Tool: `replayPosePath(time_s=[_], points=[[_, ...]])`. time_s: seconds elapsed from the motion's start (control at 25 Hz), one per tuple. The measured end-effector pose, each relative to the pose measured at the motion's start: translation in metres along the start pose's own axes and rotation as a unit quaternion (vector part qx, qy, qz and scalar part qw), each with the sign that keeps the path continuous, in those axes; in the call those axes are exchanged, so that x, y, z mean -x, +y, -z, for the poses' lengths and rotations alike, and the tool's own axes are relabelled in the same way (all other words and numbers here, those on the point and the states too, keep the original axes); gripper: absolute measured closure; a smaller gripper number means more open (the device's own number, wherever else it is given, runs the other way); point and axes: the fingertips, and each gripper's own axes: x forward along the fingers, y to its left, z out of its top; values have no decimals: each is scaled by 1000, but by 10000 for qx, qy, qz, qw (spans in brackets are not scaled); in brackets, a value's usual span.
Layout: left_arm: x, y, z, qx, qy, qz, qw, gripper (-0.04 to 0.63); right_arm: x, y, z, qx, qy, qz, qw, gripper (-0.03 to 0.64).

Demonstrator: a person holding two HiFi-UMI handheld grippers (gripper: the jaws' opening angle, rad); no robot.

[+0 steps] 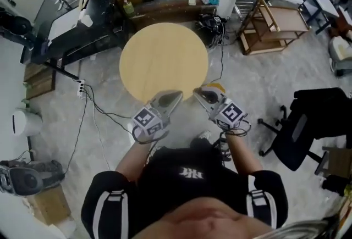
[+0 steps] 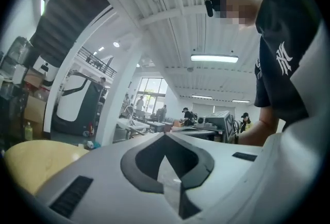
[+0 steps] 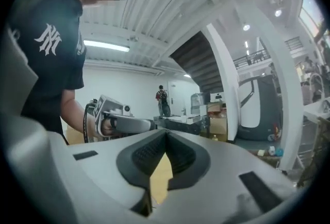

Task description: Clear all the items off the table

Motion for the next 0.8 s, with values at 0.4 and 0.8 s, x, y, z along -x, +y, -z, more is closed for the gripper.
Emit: replayPosePath(time_s=[0.4, 0.8], points=[[203, -11, 5, 465, -28, 349, 9983, 581, -112, 163, -11, -395, 225, -577, 9973, 617], [246, 0, 0, 625, -254, 296, 9973, 581, -103, 203, -33, -310, 370, -476, 9977, 617]])
